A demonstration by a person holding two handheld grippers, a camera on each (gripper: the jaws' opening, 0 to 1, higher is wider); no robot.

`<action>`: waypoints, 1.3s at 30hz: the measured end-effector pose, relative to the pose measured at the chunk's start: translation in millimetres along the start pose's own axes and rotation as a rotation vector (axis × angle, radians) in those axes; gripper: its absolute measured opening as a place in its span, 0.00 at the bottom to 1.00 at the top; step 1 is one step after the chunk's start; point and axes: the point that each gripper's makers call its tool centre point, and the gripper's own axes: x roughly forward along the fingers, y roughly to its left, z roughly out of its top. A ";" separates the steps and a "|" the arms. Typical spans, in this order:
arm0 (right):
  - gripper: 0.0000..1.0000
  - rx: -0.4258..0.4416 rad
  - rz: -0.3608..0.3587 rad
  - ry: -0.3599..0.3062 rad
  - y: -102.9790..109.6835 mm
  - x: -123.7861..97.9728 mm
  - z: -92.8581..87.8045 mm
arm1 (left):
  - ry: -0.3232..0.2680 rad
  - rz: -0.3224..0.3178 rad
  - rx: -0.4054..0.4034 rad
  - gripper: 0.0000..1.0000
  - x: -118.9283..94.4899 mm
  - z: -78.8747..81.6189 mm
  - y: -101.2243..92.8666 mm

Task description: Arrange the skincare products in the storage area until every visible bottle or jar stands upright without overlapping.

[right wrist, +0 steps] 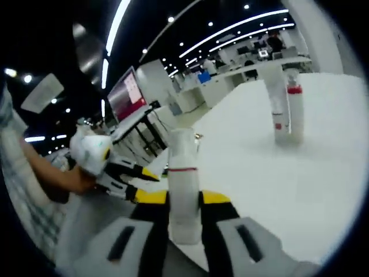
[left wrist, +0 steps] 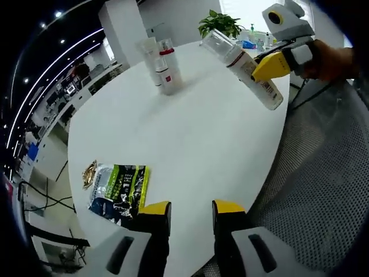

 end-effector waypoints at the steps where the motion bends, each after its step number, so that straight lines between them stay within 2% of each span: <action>1: 0.18 0.021 0.019 -0.042 4.2 -2.2 6.7 | -0.008 0.000 0.012 0.29 -0.7 1.1 -1.4; 2: 0.18 0.052 0.029 -0.043 6.0 -3.6 7.0 | -0.011 0.003 0.014 0.29 -1.0 1.2 -1.1; 3: 0.18 0.045 0.031 -0.034 5.3 -5.3 6.5 | -0.008 0.005 -0.002 0.29 -0.8 -0.3 0.9; 5: 0.18 0.030 0.024 -0.036 4.8 -6.9 6.4 | 0.010 0.009 -0.079 0.29 -0.5 -6.6 5.1; 7: 0.18 0.045 0.026 -0.047 3.5 -8.0 8.7 | -0.010 0.003 -0.148 0.29 -2.7 -7.4 9.3; 8: 0.18 0.060 0.030 -0.066 3.7 -9.0 12.4 | -0.050 -0.004 -0.200 0.31 -4.2 -2.9 10.1; 9: 0.18 0.064 0.033 -0.076 3.1 -9.6 14.5 | -0.086 -0.017 -0.241 0.36 -6.2 3.5 9.1; 10: 0.18 0.076 0.037 -0.085 2.9 -10.1 16.6 | -0.142 -0.013 -0.247 0.38 -10.4 14.7 12.1; 13: 0.18 0.144 0.084 -0.127 11.0 -12.3 24.6 | -0.199 -0.009 -0.234 0.38 -20.1 30.6 15.1; 16: 0.18 0.151 0.104 -0.170 13.2 -16.5 32.7 | -0.281 -0.016 -0.334 0.38 -30.0 52.9 22.0; 17: 0.18 0.151 0.101 -0.173 12.5 -17.6 33.5 | -0.341 -0.034 -0.374 0.38 -35.2 67.7 23.0; 19: 0.18 0.166 0.102 -0.184 11.3 -18.1 35.3 | -0.419 -0.087 -0.458 0.38 -41.5 85.7 19.2; 21: 0.18 0.197 0.114 -0.184 11.3 -18.5 35.5 | -0.542 -0.189 -0.566 0.38 -49.7 107.7 11.5; 22: 0.18 0.196 0.112 -0.183 11.0 -18.6 35.1 | -0.606 -0.251 -0.653 0.38 -54.5 117.2 6.7; 23: 0.18 0.194 0.110 -0.184 11.0 -18.8 34.8 | -0.636 -0.278 -0.695 0.38 -56.8 120.8 4.1; 26: 0.18 0.178 0.107 -0.181 12.0 -20.1 32.9 | -0.724 -0.318 -0.742 0.38 -61.1 125.3 -3.5; 28: 0.18 0.180 0.107 -0.175 11.7 -20.2 31.6 | -0.748 -0.352 -0.765 0.38 -62.0 125.4 -11.1; 33: 0.18 0.215 0.127 -0.174 11.6 -20.7 31.0 | -0.736 -0.408 -0.758 0.37 -57.7 121.3 -28.0; 35: 0.18 0.215 0.137 -0.174 13.6 -20.9 31.5 | -0.742 -0.485 -0.775 0.28 -62.7 129.0 -35.6; 36: 0.18 0.216 0.147 -0.172 15.0 -20.3 31.4 | -0.784 -0.525 -0.788 0.20 -69.0 135.9 -37.7; 37: 0.18 0.219 0.155 -0.170 16.2 -20.0 31.3 | -0.796 -0.555 -0.796 0.16 -72.3 138.4 -40.5; 39: 0.18 0.218 0.171 -0.161 19.6 -18.9 30.5 | -0.790 -0.621 -0.828 0.16 -73.7 136.9 -44.5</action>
